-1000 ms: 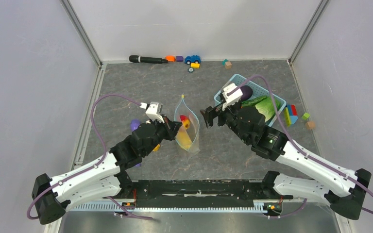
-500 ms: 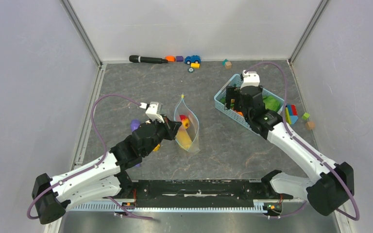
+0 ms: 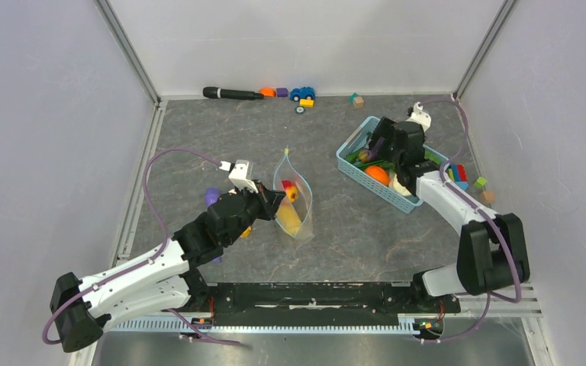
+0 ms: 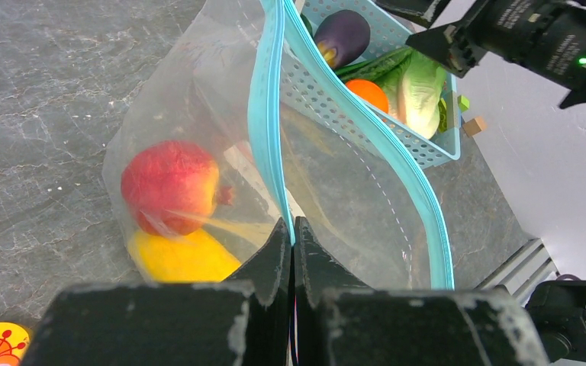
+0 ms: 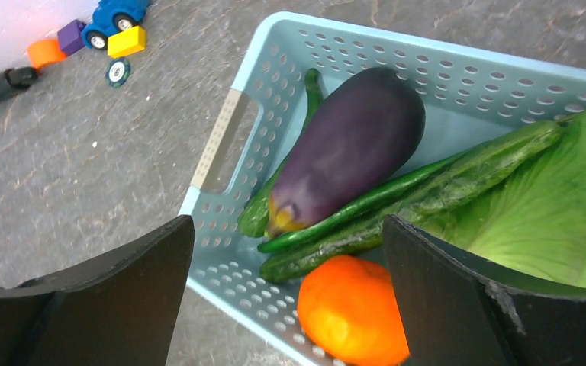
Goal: Place the food in the zip-top bag and seal the zipper
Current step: Pick up the fake vegetable from the bin.
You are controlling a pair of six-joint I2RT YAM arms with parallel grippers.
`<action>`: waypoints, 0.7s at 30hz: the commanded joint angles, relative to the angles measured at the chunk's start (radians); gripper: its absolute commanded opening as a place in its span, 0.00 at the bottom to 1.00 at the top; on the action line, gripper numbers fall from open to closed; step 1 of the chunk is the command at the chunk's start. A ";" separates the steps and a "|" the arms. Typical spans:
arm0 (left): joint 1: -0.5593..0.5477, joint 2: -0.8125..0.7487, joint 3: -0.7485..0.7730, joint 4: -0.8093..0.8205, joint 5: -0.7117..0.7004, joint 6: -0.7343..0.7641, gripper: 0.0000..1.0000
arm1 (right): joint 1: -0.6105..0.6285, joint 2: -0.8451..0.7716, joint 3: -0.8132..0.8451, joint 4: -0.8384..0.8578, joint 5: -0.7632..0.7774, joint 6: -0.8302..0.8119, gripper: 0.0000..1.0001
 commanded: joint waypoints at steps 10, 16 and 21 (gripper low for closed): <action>0.001 0.017 0.013 0.015 -0.030 -0.012 0.02 | -0.092 0.265 0.018 0.197 -0.133 0.247 0.91; 0.001 0.022 0.014 0.016 -0.028 -0.010 0.02 | -0.093 0.308 0.018 0.222 -0.074 0.277 0.90; 0.001 0.022 0.015 0.016 -0.025 -0.013 0.02 | -0.095 0.347 0.045 0.232 -0.027 0.303 0.88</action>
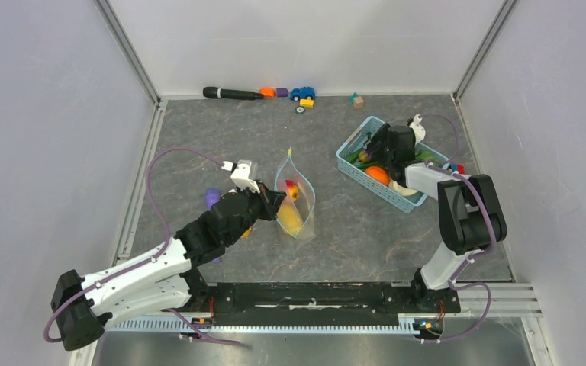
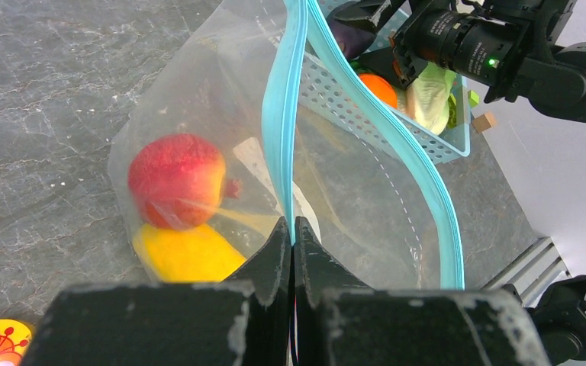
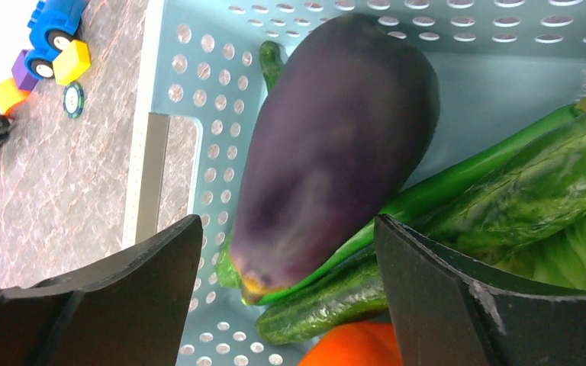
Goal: Place the food in the zip-top bag and seal the zipper
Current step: Pick up the fake vegetable from the bin.
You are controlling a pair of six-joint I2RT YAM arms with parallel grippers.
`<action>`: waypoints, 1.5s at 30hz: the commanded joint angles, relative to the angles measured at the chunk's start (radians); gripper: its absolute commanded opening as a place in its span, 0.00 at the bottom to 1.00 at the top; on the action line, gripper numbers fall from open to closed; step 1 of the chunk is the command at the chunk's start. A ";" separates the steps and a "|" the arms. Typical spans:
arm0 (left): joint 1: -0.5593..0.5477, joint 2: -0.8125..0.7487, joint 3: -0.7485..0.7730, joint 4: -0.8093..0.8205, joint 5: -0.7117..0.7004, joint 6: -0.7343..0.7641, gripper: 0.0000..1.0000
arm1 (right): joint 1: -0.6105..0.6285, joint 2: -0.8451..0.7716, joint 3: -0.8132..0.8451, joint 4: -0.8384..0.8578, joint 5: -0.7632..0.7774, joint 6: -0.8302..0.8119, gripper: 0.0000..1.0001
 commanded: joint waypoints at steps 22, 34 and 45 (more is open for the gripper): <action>0.001 -0.016 0.006 0.029 0.003 -0.016 0.02 | -0.009 0.024 0.011 0.142 0.120 0.087 0.44; 0.001 -0.021 0.005 0.029 0.002 -0.015 0.02 | -0.009 -0.102 -0.095 0.260 0.127 0.055 0.34; 0.001 -0.025 0.005 0.029 0.002 -0.010 0.02 | -0.009 -0.229 -0.197 0.390 0.129 -0.056 0.35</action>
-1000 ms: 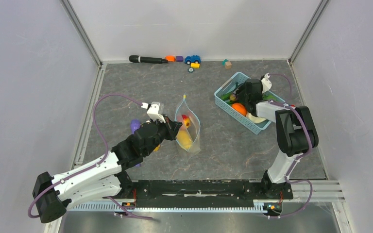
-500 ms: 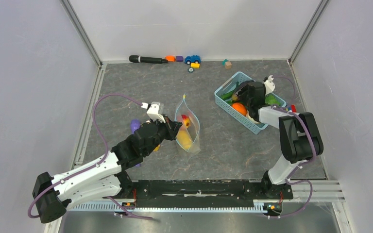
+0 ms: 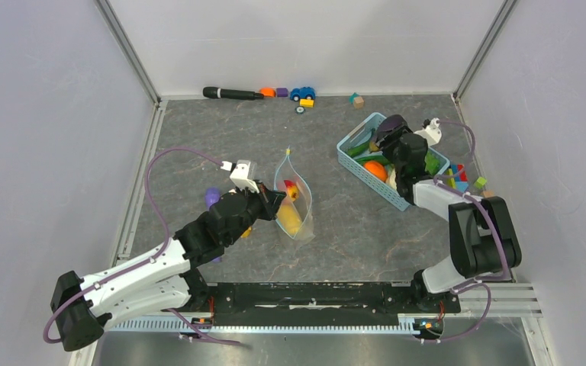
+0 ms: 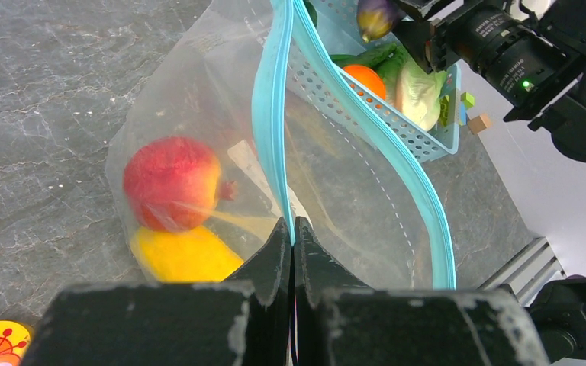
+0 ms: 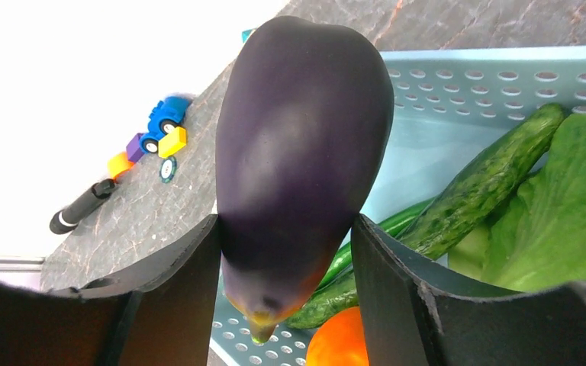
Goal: Place the food in the zip-top bag and seal the zipper
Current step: Pick up the fake vegetable from the bin, then place the fake vegetable in the zipper food storage bag.
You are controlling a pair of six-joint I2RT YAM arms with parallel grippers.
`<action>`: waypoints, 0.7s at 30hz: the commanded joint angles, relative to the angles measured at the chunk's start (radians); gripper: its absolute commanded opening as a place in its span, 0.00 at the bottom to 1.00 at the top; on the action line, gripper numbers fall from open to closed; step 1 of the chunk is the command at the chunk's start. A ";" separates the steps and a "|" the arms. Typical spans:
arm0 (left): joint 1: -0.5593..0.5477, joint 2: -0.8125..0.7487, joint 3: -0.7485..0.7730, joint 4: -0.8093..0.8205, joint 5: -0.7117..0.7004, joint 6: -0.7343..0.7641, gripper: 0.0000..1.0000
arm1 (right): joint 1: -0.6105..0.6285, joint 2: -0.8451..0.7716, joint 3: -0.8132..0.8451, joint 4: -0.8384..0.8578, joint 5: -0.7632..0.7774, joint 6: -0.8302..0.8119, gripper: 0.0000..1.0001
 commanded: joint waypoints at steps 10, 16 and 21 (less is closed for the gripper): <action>0.001 -0.023 0.002 0.026 -0.004 -0.010 0.02 | -0.004 -0.308 -0.159 0.161 -0.056 -0.288 0.31; 0.001 -0.029 0.002 0.026 0.013 -0.019 0.02 | -0.002 -0.465 -0.229 0.163 -0.207 -0.353 0.30; 0.001 -0.018 0.006 0.030 0.033 -0.026 0.02 | -0.001 -0.529 -0.237 0.164 -0.419 -0.368 0.28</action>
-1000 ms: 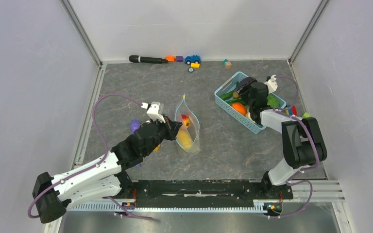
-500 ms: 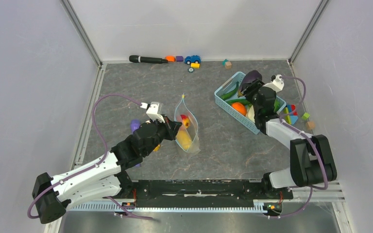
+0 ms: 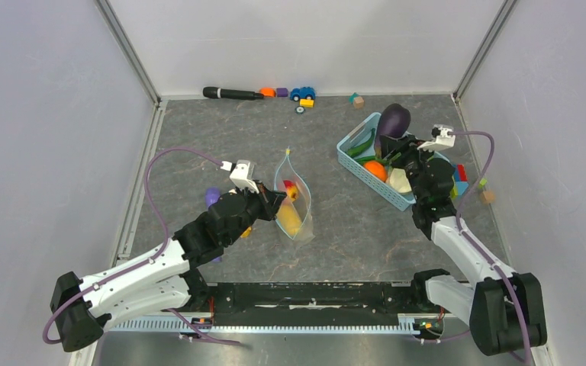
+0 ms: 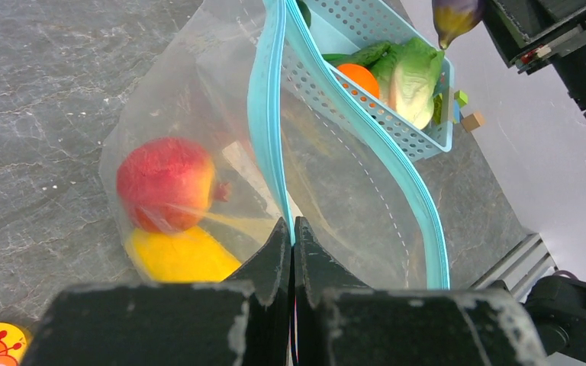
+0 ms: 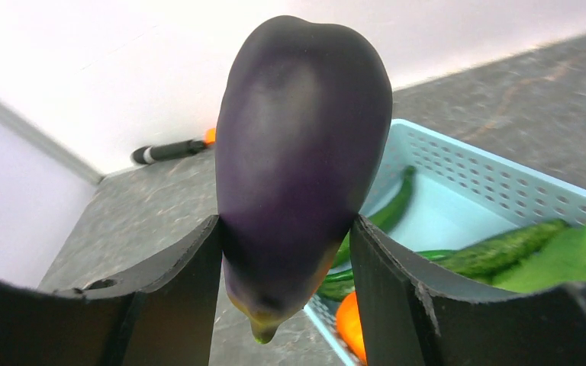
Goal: Place the food in the zip-top bag and seal the zipper
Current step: Place the fake vegetable in the zipper food storage bag.
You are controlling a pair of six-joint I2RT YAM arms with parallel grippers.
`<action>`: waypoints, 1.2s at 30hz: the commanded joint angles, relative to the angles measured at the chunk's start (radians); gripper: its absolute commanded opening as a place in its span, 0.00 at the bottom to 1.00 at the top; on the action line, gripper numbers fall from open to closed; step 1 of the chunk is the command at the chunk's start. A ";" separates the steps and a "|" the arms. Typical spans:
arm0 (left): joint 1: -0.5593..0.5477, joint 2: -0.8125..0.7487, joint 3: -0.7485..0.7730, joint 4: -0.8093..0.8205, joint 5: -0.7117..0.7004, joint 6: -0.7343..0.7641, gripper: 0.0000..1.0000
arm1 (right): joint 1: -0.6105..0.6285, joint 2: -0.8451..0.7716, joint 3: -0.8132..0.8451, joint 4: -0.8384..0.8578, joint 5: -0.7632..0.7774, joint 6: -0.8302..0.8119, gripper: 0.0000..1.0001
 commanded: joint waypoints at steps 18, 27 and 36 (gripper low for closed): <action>0.001 -0.007 0.006 0.026 0.027 -0.035 0.02 | 0.479 -0.160 0.081 -0.087 -0.263 -0.187 0.28; 0.001 -0.007 0.006 0.023 0.014 -0.034 0.02 | 0.659 -0.114 0.131 -0.066 -0.195 -0.229 0.28; 0.001 -0.019 0.003 0.018 0.010 -0.037 0.02 | 0.821 -0.037 0.155 -0.022 0.021 -0.273 0.28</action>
